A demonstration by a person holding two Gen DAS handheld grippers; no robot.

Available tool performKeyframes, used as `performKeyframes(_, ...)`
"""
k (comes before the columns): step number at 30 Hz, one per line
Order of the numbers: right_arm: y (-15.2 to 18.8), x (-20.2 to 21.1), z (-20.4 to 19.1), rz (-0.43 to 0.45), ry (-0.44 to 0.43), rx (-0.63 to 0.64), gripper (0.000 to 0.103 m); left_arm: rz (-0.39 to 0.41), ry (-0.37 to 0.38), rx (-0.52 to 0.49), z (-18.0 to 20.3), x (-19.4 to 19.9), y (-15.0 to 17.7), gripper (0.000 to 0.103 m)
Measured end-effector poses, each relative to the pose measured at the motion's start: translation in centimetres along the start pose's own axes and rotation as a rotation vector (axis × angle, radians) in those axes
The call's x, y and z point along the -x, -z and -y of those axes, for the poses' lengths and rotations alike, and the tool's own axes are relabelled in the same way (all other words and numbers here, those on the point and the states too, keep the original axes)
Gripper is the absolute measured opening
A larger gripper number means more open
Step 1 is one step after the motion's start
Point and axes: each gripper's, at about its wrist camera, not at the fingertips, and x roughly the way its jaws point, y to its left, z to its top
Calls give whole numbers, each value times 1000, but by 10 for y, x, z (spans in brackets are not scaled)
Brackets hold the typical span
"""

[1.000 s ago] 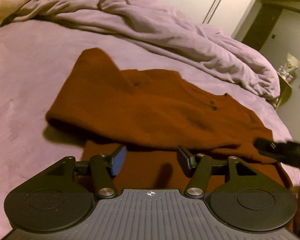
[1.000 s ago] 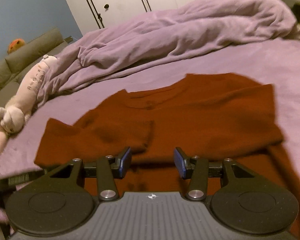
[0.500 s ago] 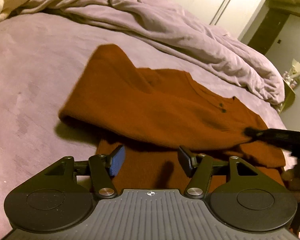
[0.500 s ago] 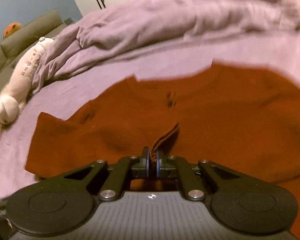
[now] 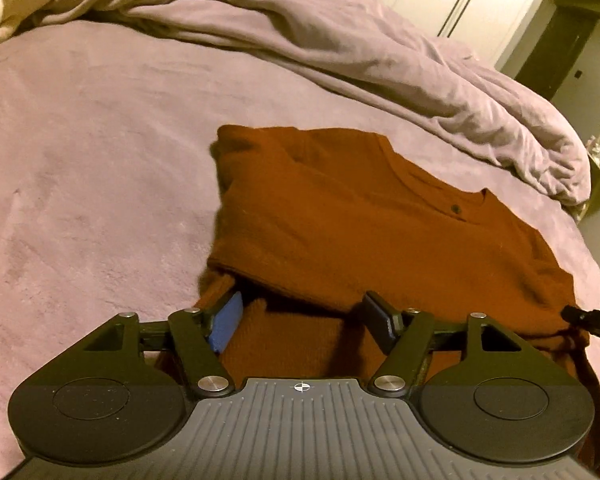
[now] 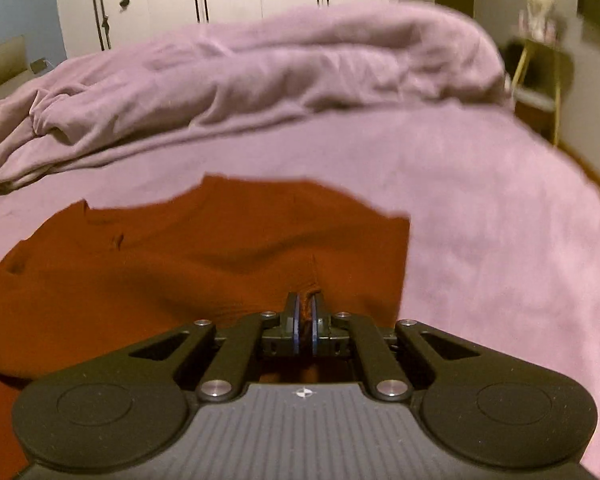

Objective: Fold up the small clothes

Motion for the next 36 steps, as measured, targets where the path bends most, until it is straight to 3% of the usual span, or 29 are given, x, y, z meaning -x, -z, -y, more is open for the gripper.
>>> performKeyframes(6, -4, 19, -22, 157, 84, 200, 5, 16, -13, -41, 8, 6, -1, 73)
performKeyframes(10, -13, 25, -25, 241, 138, 228, 4, 15, -2, -48, 12, 8, 2, 74)
performKeyframes(13, -8, 17, -17, 227, 175, 235, 5, 15, 12, -66, 17, 12, 3, 75)
performKeyframes(16, 1, 5, -4, 115, 165, 221, 6, 27, 10, -93, 22, 21, 2, 76)
performKeyframes(19, 1, 17, 5, 145, 207, 158, 7, 62, 24, -109, 29, 30, -4, 84)
performKeyframes(22, -3, 26, -6, 169, 141, 157, 8, 83, 16, -122, 40, 25, -14, 87)
performKeyframes(28, -1, -3, -59, 107, 3, 325, 8, 18, -8, -123, 56, -18, -22, 88)
performKeyframes(31, 6, -30, -62, 37, 59, 365, 8, -13, -50, -166, 63, -35, -15, 88)
performKeyframes(33, 12, -38, -52, 71, 110, 401, 7, -6, -73, -212, 67, -38, -9, 89)
performKeyframes(36, 13, -38, -38, 96, 117, 403, 7, 5, -88, -276, 72, -41, -3, 92)
